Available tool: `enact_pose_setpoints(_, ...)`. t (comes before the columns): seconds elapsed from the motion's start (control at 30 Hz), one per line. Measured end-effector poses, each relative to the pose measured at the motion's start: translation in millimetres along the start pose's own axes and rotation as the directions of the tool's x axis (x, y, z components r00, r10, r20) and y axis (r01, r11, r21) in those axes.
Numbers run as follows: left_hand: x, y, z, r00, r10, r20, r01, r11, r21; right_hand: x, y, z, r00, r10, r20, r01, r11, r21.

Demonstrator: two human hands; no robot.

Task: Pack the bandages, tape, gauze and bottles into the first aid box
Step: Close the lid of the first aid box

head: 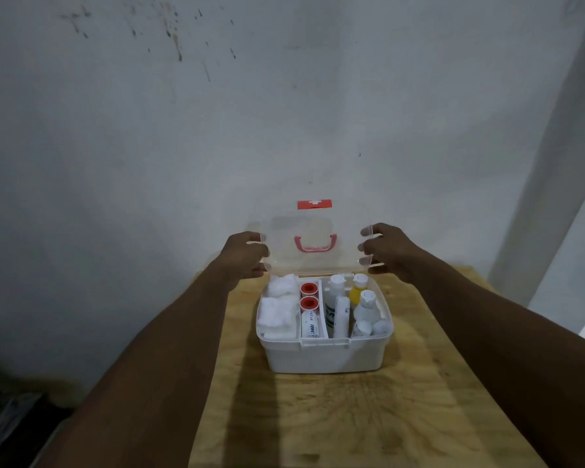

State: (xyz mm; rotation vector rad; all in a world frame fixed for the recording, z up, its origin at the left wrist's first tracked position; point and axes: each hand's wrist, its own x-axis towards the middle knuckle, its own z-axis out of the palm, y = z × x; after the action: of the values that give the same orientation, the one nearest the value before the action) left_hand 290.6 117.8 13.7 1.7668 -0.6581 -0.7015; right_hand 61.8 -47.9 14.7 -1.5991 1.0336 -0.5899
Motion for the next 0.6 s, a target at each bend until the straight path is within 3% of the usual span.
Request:
enact_pose_setpoints(0.3, -36, 13, -21, 0.99, 0.119, 0.075, -0.129, 0.979, 0.157, -53, -15, -11, 0.966, -0.253, 0.044, 0.255, 0.927, -0.275)
enact_pose_setpoints(0.47, -57, 13, -23, 0.983, 0.148, 0.11, -0.17, 0.956, 0.238, -78, -15, -9, 0.88, -0.469, 0.073, 0.44, 0.747, -0.498)
enact_pose_setpoints(0.6, -70, 14, -23, 0.981, 0.153, 0.117, -0.183, 0.932, 0.313, -95, -16, -3, 0.832, -0.539, 0.132, 0.509, 0.645, -0.571)
